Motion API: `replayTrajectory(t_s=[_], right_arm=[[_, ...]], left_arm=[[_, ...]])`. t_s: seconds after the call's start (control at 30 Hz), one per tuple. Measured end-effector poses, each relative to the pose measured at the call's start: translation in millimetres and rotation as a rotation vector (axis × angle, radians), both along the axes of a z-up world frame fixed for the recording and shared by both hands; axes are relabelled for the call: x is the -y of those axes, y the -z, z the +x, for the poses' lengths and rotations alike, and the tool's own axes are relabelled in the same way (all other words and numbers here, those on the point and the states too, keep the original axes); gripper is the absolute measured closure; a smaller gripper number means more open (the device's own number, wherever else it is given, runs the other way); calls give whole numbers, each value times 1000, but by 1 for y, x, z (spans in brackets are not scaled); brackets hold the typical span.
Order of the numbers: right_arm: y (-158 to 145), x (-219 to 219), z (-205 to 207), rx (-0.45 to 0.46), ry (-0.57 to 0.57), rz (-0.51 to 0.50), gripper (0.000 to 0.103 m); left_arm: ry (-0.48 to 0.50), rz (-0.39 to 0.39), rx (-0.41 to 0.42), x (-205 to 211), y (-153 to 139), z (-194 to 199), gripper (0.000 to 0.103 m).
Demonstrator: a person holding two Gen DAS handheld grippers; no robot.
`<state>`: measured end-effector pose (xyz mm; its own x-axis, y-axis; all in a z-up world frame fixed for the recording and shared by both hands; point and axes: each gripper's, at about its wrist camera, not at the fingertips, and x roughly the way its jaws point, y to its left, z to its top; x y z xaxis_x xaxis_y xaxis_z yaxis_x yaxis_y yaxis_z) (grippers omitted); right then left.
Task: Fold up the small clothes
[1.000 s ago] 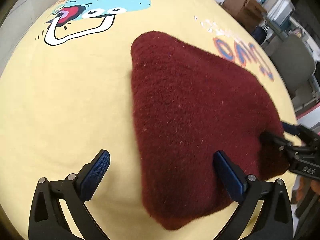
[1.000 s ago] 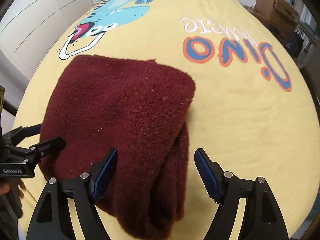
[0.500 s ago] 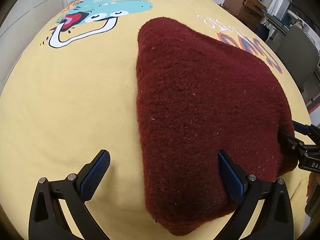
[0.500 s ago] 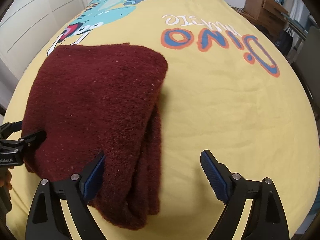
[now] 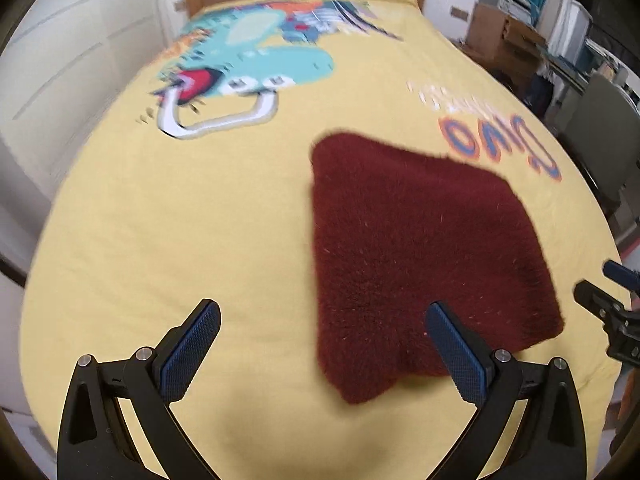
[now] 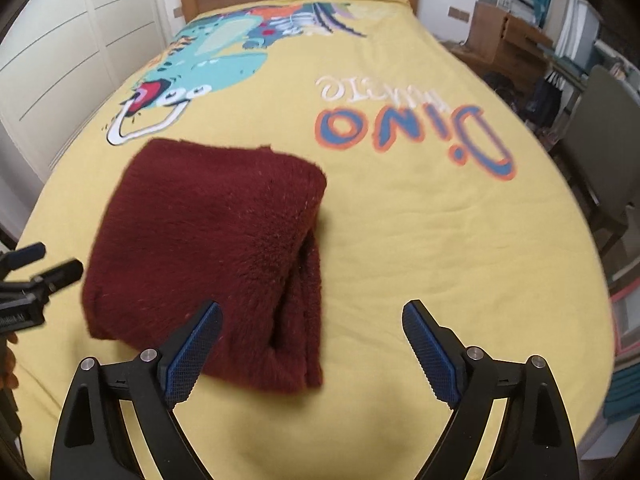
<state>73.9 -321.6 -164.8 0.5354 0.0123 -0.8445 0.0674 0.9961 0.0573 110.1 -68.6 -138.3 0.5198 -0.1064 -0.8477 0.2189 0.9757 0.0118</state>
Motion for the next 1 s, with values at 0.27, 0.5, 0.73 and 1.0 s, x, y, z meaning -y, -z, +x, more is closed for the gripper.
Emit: replayTrajectory(t_s=[0.27,0.5,0.73,1.0], right_arm=[[-47,2,-46,53,25,-38,12],[-62,6,-82,53,23,-27,11],[-68,12,-104,72,54,-14,11],[-70,12,-108,72,52,-14,11]], left_arm=[[-21,60,76,-12,-51,-44,1],[-21,68,74,-21,-54,-70,1],[-19,75,43,-23,-46,-85,1],[-36,74,36,-26,-46,-86,1]])
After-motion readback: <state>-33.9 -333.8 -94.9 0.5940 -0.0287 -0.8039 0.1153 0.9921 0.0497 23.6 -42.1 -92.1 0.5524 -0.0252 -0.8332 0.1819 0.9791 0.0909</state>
